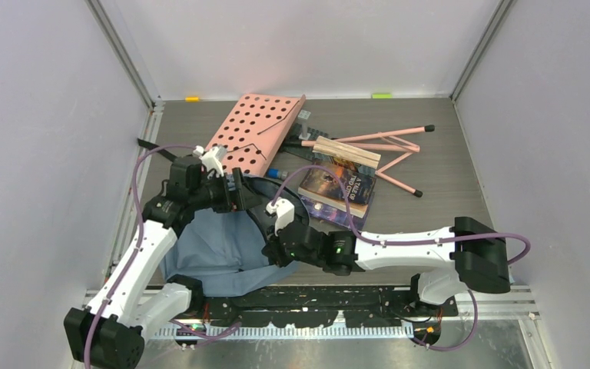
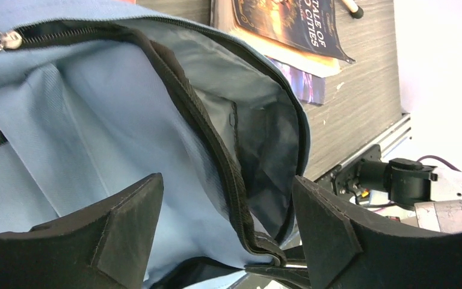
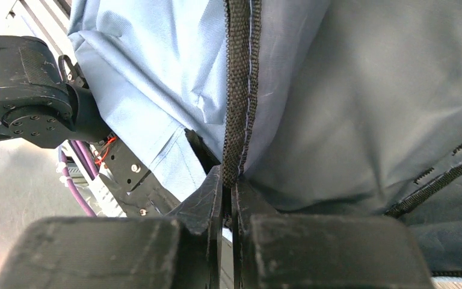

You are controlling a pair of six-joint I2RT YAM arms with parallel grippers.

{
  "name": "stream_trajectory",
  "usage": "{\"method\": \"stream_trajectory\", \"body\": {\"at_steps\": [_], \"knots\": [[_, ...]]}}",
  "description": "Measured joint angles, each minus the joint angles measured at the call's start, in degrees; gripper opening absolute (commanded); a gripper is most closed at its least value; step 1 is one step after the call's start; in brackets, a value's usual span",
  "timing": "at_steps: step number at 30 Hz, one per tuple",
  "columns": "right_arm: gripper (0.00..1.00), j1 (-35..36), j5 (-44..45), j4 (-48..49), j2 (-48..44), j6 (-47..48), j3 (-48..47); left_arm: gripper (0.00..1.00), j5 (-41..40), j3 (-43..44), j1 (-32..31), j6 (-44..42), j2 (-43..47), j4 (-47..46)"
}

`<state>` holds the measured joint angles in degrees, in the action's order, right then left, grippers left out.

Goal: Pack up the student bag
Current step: Unzip the student bag at the center of the board.

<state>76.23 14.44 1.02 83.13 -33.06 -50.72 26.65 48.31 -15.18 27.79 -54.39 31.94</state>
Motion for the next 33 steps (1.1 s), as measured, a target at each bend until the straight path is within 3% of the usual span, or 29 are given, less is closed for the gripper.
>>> {"method": "stream_trajectory", "body": {"at_steps": [7,16,19,22,24,32,33], "knots": [[0.01,0.72,0.52,1.33,1.2,0.35,-0.55,0.82,2.69,-5.05,0.0,6.14,5.62,-0.2],[0.01,1.22,1.79,1.2,3.13,0.87,-3.17,0.72,4.07,-13.42,-0.02,12.7,13.53,-0.39],[0.01,1.46,2.23,0.83,3.8,1.18,-4.04,0.53,5.27,-14.1,0.0,13.79,12.63,-0.46],[0.02,1.86,3.13,-0.07,4.81,1.46,-5.27,0.17,6.99,-14.1,-0.02,14.51,11.56,-1.77],[0.09,2.1,3.91,-1.05,5.03,1.55,-5.9,0.01,7.52,-13.75,-0.02,13.99,11.21,-1.75],[0.6,2.19,8.17,-8.07,1.6,3.91,-8.02,0.0,1.79,0.9,-0.15,1.01,6.56,9.64],[0.71,2.19,8.81,-9.51,0.63,4.46,-8.48,0.0,0.11,3.45,-0.15,-1.36,5.55,11.13]]}}
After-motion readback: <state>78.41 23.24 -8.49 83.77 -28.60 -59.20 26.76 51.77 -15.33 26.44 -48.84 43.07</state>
